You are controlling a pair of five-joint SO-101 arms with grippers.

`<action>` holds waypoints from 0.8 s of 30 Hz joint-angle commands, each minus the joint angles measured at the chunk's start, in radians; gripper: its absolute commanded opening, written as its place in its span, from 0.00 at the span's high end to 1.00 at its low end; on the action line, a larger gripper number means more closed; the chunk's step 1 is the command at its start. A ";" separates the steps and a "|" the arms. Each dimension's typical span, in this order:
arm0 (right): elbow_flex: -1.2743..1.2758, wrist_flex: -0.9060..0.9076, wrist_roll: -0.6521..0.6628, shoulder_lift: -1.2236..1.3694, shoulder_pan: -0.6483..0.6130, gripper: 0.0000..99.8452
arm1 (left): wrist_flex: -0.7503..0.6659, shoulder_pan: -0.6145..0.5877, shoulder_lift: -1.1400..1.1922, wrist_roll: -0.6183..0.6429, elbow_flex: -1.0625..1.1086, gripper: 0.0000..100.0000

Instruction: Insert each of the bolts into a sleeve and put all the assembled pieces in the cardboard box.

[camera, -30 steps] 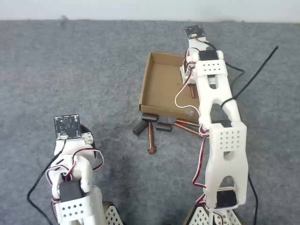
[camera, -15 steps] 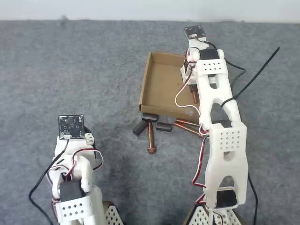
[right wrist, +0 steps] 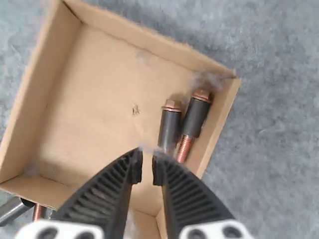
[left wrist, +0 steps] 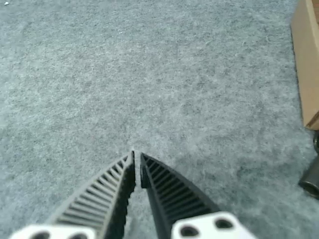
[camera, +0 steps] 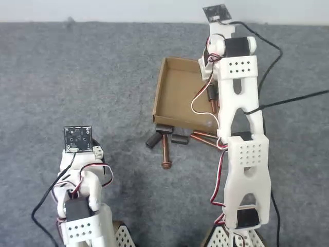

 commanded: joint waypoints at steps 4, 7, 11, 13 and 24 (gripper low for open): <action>0.049 0.045 0.012 -0.119 -0.019 0.99 | 0.006 -0.005 -0.014 -0.008 -0.008 0.98; 0.210 0.045 0.012 -0.225 -0.039 0.99 | 0.006 -0.005 -0.014 -0.008 -0.008 0.98; 0.425 0.041 0.012 -0.366 -0.071 0.99 | 0.006 -0.005 -0.014 -0.008 -0.008 0.98; 0.514 0.041 0.012 -0.424 -0.096 0.99 | 0.006 -0.005 -0.014 -0.008 -0.008 0.98; 0.922 0.033 0.011 -0.711 -0.314 0.99 | 0.006 -0.005 -0.014 -0.008 -0.008 0.98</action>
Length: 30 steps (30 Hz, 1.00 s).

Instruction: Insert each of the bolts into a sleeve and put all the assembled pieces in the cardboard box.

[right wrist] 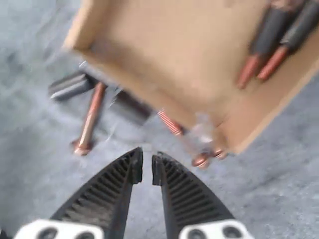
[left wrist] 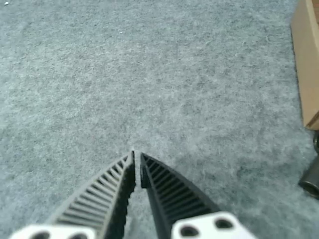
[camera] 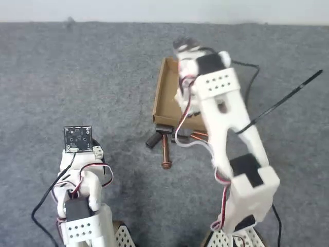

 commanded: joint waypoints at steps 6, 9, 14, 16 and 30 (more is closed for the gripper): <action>0.219 0.033 0.167 -0.209 -0.216 0.99 | 0.006 -0.005 -0.014 -0.008 -0.008 0.98; 0.259 0.033 0.247 -0.222 -0.246 0.99 | 0.006 -0.005 -0.014 -0.008 -0.008 0.98; 0.276 0.033 0.399 -0.213 -0.242 0.87 | 0.006 -0.006 -0.014 -0.008 -0.008 0.98; 0.305 0.024 0.468 -0.213 -0.242 0.83 | 0.006 -0.006 -0.014 -0.008 -0.008 0.98; 0.586 -0.397 0.760 -0.214 -0.162 0.84 | 0.008 -0.006 -0.014 -0.008 -0.008 0.98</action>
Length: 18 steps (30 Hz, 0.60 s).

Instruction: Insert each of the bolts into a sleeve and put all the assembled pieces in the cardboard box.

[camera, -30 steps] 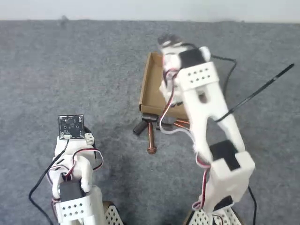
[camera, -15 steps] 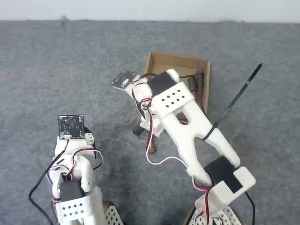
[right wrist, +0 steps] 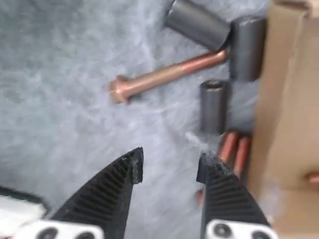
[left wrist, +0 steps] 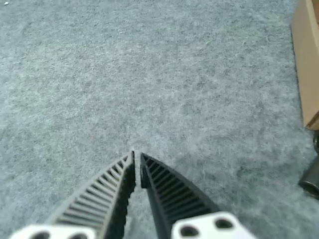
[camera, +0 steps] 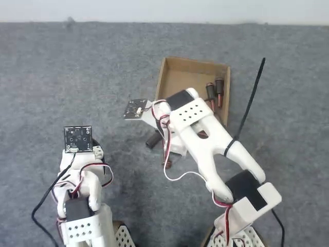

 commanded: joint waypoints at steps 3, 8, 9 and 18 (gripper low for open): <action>0.109 -0.216 0.143 -0.064 0.036 0.84 | 0.008 -0.006 -0.014 -0.008 -0.008 0.98; 0.213 -0.384 0.149 -0.064 0.036 0.84 | 0.008 -0.006 -0.014 -0.009 -0.008 0.98; 0.229 -0.409 0.149 -0.062 0.038 0.84 | 0.008 -0.006 -0.014 -0.009 -0.008 0.98; 0.264 -0.515 0.150 -0.059 0.097 0.84 | 0.008 -0.006 -0.014 -0.009 -0.008 0.98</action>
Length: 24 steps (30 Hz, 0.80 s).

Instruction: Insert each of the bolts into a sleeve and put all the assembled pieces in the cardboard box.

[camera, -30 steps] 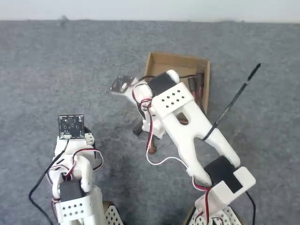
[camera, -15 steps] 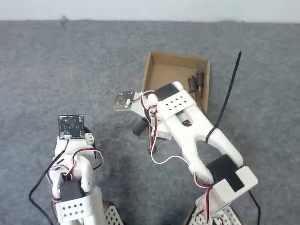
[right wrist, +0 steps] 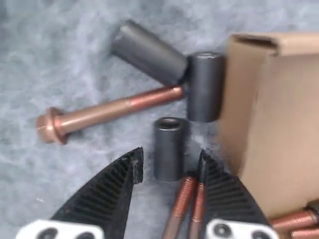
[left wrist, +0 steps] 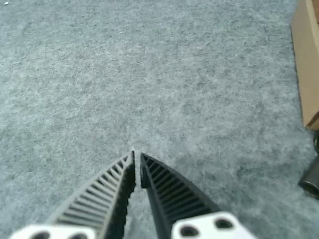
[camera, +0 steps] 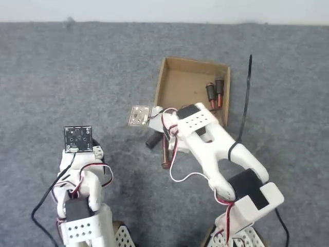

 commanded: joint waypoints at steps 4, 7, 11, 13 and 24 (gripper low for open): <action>-0.005 -0.041 0.015 -0.004 0.042 0.84 | 0.006 -0.006 -0.014 -0.009 -0.008 0.98; -0.009 -0.074 0.015 0.050 0.039 0.84 | 0.006 -0.006 -0.014 -0.009 -0.008 0.98; -0.011 -0.122 0.015 0.088 0.044 0.84 | 0.006 -0.006 -0.014 -0.009 -0.008 0.98; -0.011 -0.122 0.015 0.096 0.044 0.85 | 0.005 -0.006 -0.014 -0.009 -0.008 0.98; -0.008 -0.125 0.008 0.090 0.081 0.98 | 0.003 -0.006 -0.014 -0.009 -0.008 0.98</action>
